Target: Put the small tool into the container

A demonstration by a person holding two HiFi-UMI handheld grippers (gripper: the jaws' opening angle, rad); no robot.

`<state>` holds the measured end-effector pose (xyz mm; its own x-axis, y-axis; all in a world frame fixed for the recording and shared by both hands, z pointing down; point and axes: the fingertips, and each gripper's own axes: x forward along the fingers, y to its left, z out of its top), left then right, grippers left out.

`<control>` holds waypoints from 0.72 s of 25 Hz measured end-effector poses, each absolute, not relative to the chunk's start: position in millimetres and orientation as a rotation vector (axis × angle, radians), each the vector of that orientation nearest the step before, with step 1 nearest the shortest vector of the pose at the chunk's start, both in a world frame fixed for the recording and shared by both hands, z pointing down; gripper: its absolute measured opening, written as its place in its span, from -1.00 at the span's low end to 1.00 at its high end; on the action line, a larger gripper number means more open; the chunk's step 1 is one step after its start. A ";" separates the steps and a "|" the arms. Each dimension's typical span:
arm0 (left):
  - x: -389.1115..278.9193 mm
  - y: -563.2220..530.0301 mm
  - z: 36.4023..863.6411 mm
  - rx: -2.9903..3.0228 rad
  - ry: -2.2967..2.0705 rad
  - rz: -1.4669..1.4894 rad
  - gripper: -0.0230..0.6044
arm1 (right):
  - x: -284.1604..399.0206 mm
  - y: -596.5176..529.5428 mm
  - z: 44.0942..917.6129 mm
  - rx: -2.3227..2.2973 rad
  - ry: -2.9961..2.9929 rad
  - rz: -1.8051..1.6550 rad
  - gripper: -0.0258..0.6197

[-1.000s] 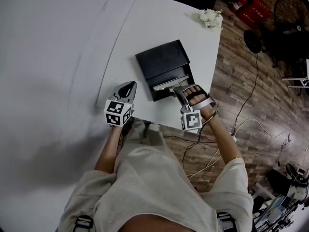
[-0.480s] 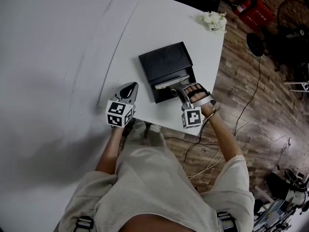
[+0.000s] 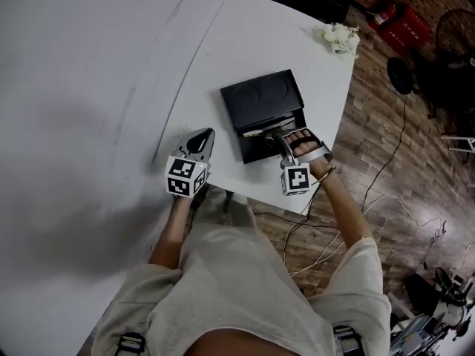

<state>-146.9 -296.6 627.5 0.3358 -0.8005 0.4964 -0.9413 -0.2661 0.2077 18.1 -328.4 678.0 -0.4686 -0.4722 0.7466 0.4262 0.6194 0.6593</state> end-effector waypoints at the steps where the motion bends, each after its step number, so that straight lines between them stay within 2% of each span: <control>1: -147.9 -297.5 629.6 2.137 -1.526 0.405 -0.89 | 17.2 -331.0 679.3 0.039 -1.769 -1.046 -0.90; 18: -156.5 -299.7 637.2 2.069 -1.560 0.387 -0.89 | 6.4 -349.7 705.3 0.010 -1.773 -1.041 -0.90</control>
